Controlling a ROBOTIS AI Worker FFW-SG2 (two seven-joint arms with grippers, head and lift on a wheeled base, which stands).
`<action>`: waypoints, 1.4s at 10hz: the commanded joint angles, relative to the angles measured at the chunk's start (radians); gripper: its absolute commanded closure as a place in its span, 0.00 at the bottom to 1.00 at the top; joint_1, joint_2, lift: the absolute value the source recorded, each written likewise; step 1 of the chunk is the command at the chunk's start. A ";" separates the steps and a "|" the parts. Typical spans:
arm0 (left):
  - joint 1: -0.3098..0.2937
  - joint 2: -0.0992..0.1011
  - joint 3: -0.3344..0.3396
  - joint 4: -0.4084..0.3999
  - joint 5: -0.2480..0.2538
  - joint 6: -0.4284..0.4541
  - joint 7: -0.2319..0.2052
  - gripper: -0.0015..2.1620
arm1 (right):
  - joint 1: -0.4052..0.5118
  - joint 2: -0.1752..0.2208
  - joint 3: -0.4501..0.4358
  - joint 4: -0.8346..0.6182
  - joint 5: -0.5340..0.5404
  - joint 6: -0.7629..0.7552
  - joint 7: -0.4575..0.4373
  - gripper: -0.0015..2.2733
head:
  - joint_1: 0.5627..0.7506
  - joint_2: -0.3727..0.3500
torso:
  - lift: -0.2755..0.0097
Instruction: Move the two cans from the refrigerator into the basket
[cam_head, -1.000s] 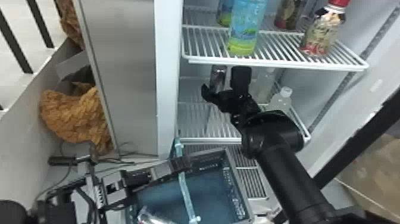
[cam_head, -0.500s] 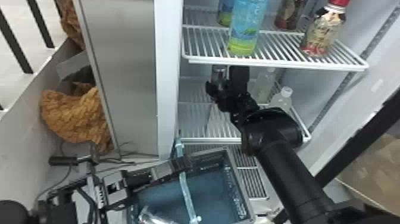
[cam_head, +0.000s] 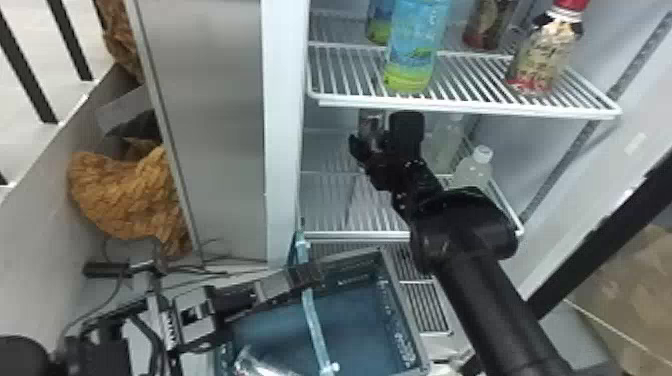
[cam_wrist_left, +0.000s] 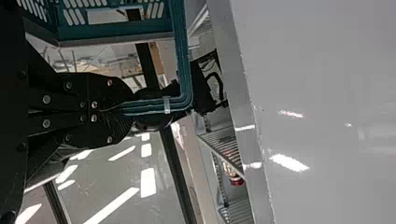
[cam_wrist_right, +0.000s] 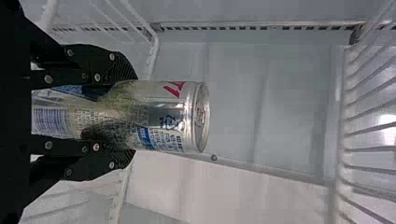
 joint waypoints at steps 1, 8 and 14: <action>0.002 -0.001 -0.001 0.000 0.000 0.000 -0.001 0.56 | 0.067 -0.006 -0.023 -0.115 0.014 0.045 0.000 0.56 | 0.70 0.30 | 0.20; 0.005 0.001 -0.003 0.000 -0.006 0.000 -0.001 0.56 | 0.302 -0.064 0.017 -0.484 -0.103 0.182 0.011 0.56 | 0.70 0.29 | 0.20; 0.005 0.007 -0.009 0.005 -0.012 0.005 0.000 0.56 | 0.482 -0.138 0.025 -0.830 -0.181 0.369 0.048 0.56 | 0.70 0.32 | 0.20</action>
